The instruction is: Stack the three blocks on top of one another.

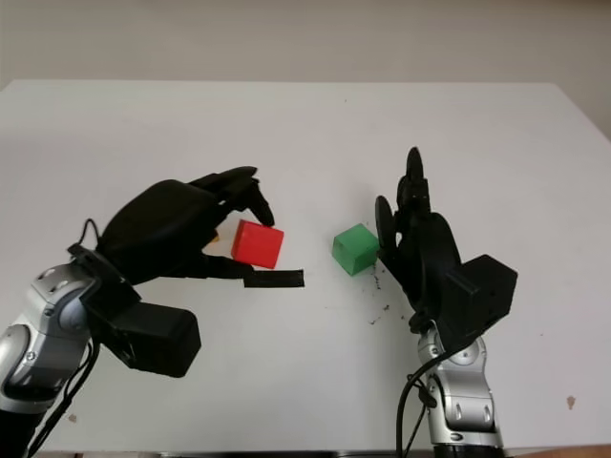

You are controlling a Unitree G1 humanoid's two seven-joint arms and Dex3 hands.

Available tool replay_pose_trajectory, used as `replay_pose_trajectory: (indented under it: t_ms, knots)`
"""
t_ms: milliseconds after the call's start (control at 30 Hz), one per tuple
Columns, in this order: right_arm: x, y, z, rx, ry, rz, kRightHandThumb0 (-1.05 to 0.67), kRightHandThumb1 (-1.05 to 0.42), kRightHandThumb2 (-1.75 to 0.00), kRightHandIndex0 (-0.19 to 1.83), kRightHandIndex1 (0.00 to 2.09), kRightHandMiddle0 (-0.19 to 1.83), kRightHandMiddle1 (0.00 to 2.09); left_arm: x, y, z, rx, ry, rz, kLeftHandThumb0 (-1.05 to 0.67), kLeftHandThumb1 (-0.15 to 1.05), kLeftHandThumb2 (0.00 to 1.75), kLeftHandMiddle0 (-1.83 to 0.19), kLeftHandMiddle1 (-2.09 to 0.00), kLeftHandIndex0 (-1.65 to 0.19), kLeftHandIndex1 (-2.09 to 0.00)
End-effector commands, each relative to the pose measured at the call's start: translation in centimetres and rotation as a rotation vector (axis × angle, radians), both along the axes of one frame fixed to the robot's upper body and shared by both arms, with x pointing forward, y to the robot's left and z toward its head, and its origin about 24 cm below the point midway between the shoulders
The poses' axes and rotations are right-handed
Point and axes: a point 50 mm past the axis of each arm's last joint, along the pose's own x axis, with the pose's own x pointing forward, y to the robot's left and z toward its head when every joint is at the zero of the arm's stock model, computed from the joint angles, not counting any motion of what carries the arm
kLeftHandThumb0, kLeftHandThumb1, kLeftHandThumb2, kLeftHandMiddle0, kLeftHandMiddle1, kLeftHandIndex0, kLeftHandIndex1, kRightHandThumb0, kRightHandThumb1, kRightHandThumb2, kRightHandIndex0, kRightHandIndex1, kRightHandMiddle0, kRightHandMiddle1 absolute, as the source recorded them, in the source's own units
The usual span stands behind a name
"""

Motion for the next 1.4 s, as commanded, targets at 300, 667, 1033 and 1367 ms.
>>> replay_pose_trajectory:
  t_ms: [300,667,1033,1367]
  knots:
    - [0.1,-0.2,0.8,-0.017,-0.034,-0.011,-0.82,-1.05,-0.52,-0.18,0.03,-0.17,0.05,0.7,-2.1,-2.3,0.101,0.074,-0.029,-0.42,1.05,0.08,-0.22,-0.05,-0.24,-1.69]
    - [0.0,-0.3,0.7,-0.023,-0.035,-0.003,-0.83,-1.05,-0.54,-0.19,0.03,-0.18,0.05,0.8,-2.3,-3.9,0.107,0.106,-0.018,-0.40,1.05,0.12,-0.18,-0.04,-0.19,-1.73]
    - [0.1,-0.2,0.6,-0.017,-0.029,-0.002,-0.84,-1.05,-0.53,-0.19,0.02,-0.18,0.05,1.1,-2.5,-4.4,0.188,0.046,0.040,-0.37,1.03,0.05,-0.17,-0.05,-0.17,-1.70]
    - [-0.2,-0.2,0.5,-0.001,-0.023,-0.001,-0.84,-1.05,-0.53,-0.19,0.01,-0.19,0.05,1.1,-2.4,-4.2,0.203,0.008,0.067,-0.36,0.99,0.05,-0.21,-0.06,-0.20,-1.63]
